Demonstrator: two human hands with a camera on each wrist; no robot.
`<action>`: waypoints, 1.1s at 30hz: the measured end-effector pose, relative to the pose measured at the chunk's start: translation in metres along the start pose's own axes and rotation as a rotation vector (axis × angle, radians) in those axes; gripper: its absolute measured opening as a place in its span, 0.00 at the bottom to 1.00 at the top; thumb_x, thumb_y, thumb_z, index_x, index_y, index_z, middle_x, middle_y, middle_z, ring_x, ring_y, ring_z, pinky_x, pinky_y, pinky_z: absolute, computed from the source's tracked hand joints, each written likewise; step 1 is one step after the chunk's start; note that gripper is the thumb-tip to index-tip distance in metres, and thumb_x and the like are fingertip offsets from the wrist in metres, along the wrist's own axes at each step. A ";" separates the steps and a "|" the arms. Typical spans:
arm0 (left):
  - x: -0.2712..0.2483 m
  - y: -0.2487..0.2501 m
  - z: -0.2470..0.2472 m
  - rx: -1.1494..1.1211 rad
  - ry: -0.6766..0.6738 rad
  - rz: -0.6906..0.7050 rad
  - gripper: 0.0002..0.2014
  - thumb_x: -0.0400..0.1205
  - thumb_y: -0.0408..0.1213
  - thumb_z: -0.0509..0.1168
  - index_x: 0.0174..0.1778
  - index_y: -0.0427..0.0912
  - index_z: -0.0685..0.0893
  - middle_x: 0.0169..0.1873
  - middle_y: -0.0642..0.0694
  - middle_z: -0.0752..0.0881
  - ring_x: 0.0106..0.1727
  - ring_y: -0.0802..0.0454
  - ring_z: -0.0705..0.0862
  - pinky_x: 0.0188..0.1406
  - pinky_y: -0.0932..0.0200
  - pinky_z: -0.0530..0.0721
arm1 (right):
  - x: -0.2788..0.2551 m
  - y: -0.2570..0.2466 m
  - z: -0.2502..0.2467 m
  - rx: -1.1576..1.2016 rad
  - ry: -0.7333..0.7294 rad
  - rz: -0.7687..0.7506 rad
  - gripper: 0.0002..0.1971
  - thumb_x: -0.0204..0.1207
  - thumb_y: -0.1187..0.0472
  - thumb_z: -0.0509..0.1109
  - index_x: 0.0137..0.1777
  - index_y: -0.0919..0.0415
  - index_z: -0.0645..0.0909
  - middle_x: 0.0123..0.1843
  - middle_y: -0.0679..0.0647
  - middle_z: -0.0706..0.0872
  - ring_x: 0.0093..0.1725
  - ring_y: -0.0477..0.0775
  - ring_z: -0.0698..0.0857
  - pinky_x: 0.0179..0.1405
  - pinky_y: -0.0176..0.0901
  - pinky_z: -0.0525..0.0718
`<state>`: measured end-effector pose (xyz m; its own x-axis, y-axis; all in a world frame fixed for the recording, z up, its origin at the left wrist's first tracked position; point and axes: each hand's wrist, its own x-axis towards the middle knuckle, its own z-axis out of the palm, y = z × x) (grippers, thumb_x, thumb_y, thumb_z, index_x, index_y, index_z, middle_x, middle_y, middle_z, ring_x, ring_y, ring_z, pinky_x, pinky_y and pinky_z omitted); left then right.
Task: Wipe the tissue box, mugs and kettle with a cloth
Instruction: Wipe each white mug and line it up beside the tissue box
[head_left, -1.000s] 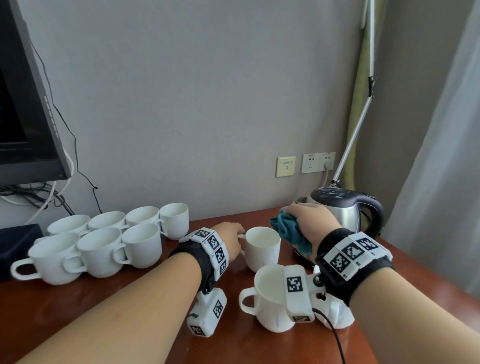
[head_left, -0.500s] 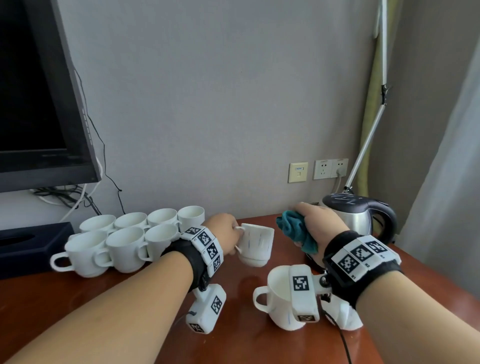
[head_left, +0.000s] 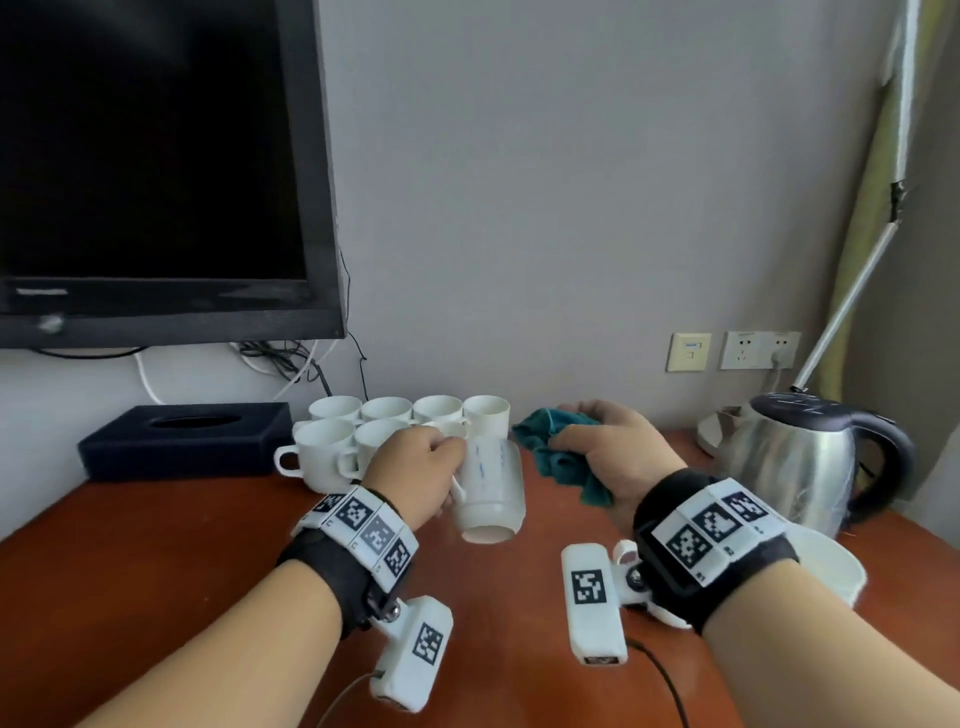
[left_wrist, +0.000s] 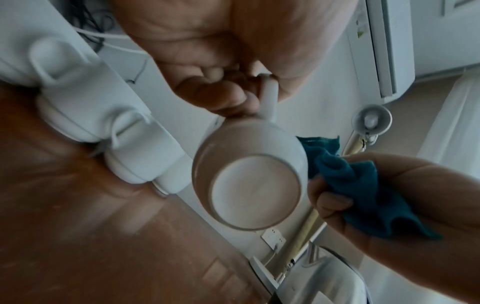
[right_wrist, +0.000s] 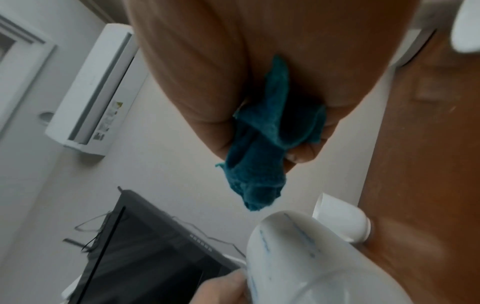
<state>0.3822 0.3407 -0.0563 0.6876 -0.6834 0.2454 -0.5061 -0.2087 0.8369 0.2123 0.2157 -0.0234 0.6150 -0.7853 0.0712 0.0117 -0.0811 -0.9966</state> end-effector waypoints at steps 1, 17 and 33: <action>-0.005 -0.008 -0.008 -0.009 0.017 -0.011 0.15 0.83 0.39 0.64 0.31 0.38 0.79 0.18 0.46 0.84 0.19 0.52 0.81 0.25 0.59 0.78 | -0.003 0.003 0.010 0.008 -0.011 -0.014 0.11 0.76 0.73 0.69 0.57 0.63 0.83 0.41 0.68 0.93 0.41 0.68 0.86 0.45 0.62 0.73; -0.028 -0.101 -0.056 -0.293 0.144 -0.123 0.16 0.80 0.44 0.67 0.26 0.43 0.76 0.20 0.47 0.73 0.23 0.49 0.72 0.31 0.51 0.69 | -0.007 0.059 0.109 -0.015 0.035 -0.044 0.10 0.75 0.73 0.62 0.52 0.60 0.72 0.35 0.65 0.84 0.24 0.56 0.78 0.20 0.38 0.66; -0.027 -0.117 -0.054 -0.327 0.120 -0.111 0.24 0.84 0.51 0.70 0.32 0.35 0.81 0.17 0.49 0.77 0.22 0.53 0.76 0.33 0.54 0.74 | -0.014 0.084 0.128 0.158 -0.117 -0.107 0.20 0.86 0.68 0.63 0.65 0.46 0.89 0.54 0.57 0.92 0.45 0.57 0.91 0.40 0.53 0.90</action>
<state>0.4509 0.4210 -0.1347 0.7950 -0.5779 0.1841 -0.2456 -0.0291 0.9689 0.3056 0.2990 -0.1138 0.6906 -0.7002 0.1809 0.1998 -0.0556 -0.9783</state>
